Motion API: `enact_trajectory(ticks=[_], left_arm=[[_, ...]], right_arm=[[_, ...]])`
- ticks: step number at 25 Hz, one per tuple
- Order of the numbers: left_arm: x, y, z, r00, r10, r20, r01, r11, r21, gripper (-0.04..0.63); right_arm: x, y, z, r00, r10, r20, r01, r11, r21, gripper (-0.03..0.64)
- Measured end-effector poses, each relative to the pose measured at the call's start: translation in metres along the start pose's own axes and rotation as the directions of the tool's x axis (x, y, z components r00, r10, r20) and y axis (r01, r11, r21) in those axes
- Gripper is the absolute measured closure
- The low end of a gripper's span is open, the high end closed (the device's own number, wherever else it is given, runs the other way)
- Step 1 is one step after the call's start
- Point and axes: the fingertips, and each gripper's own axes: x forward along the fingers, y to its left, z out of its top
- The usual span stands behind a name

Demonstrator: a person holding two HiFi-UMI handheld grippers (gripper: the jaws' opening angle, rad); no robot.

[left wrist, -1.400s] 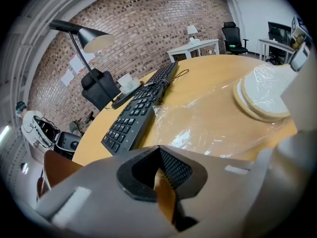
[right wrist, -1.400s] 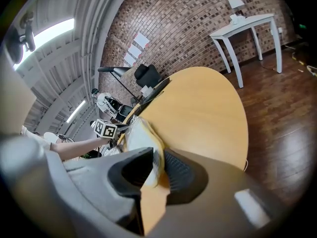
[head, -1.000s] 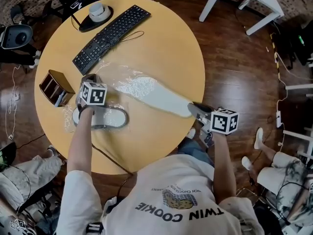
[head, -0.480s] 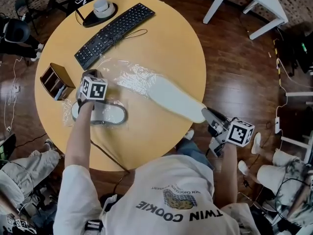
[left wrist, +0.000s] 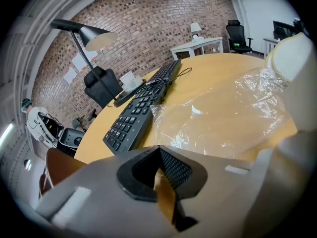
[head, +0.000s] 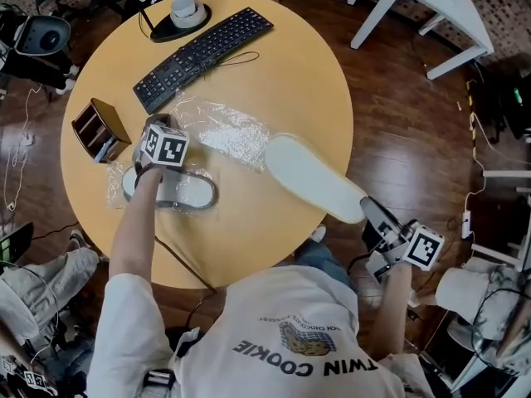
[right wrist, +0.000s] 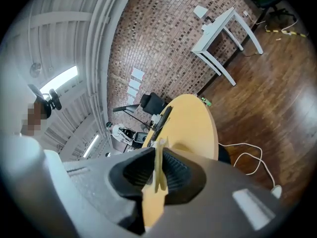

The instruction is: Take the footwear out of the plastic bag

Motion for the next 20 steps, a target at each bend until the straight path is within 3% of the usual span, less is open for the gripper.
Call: enact_trajectory(ticks=[10, 20], left_arm=[[0.002, 0.002, -0.003, 1.000, 0.000, 0.007, 0.000, 1.000, 0.003, 0.591], [0.003, 0.003, -0.001, 0.999, -0.031, 0.023, 0.032, 0.998, -0.054, 0.592]], right_arm=[[-0.008, 0.045, 0.024, 0.990, 0.116, 0.080, -0.116, 0.993, -0.008, 0.569], [0.097, 0.073, 0.028, 0.975, 0.220, -0.023, -0.221, 0.973, -0.066, 0.569]])
